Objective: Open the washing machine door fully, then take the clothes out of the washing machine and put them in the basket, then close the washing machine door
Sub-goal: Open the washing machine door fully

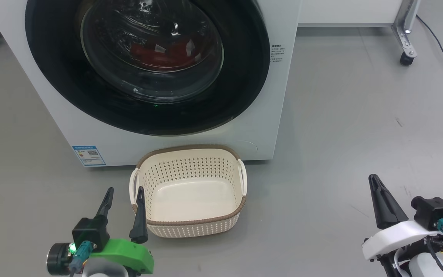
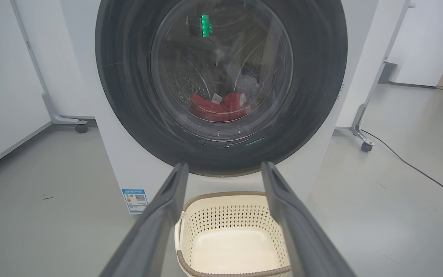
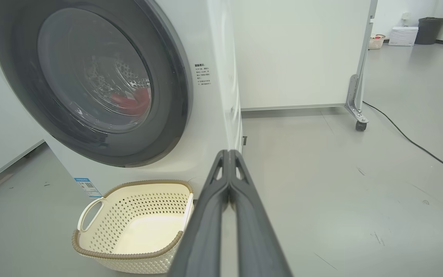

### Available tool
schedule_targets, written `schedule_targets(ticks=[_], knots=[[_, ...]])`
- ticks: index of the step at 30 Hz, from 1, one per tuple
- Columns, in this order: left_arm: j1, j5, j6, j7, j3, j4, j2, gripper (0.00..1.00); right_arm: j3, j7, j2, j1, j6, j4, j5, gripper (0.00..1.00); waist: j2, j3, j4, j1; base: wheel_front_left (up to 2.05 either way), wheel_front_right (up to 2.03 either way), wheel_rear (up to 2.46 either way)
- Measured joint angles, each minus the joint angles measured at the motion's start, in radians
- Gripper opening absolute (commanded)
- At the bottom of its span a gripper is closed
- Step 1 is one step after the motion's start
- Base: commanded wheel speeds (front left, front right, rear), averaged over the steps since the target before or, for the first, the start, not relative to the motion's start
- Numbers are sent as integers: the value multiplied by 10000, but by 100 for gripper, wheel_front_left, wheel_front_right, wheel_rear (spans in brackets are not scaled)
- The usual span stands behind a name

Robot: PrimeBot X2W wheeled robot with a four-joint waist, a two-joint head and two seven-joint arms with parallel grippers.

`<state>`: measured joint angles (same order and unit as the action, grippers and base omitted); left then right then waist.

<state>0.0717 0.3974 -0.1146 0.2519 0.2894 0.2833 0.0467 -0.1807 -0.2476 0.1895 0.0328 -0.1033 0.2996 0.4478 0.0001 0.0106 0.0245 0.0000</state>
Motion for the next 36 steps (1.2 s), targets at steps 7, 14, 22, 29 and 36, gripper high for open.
schedule_targets(ticks=[7, 14, 22, 29, 36], knots=[[210, 0, -36, 0, 117, -25, -6, 100, 257, 0, 15, 1, -13, -19, 236, 0, 0, 144, 174, 0, 0, 0, 0], [315, 0, -38, 0, 280, -173, -6, 100, 591, 0, -94, 31, -94, -31, 1168, 0, 0, 416, 394, 0, 0, 0, 0], [480, 79, -40, 2, 391, -554, -10, 100, 813, 265, -56, 673, -186, -393, 2548, 0, 0, 993, 726, 0, 0, 0, 0], [791, 48, -44, 2, 382, -991, -15, 100, 1127, 1174, -111, 1508, -186, -915, 4801, 0, 0, 1670, 1031, 0, 0, 0, 0], [1155, 29, -44, 2, 374, -1417, -25, 100, 1745, 2305, 23, 2722, -186, -1569, 7294, 0, 0, 2476, 1361, 0, 0, 0, 0]])
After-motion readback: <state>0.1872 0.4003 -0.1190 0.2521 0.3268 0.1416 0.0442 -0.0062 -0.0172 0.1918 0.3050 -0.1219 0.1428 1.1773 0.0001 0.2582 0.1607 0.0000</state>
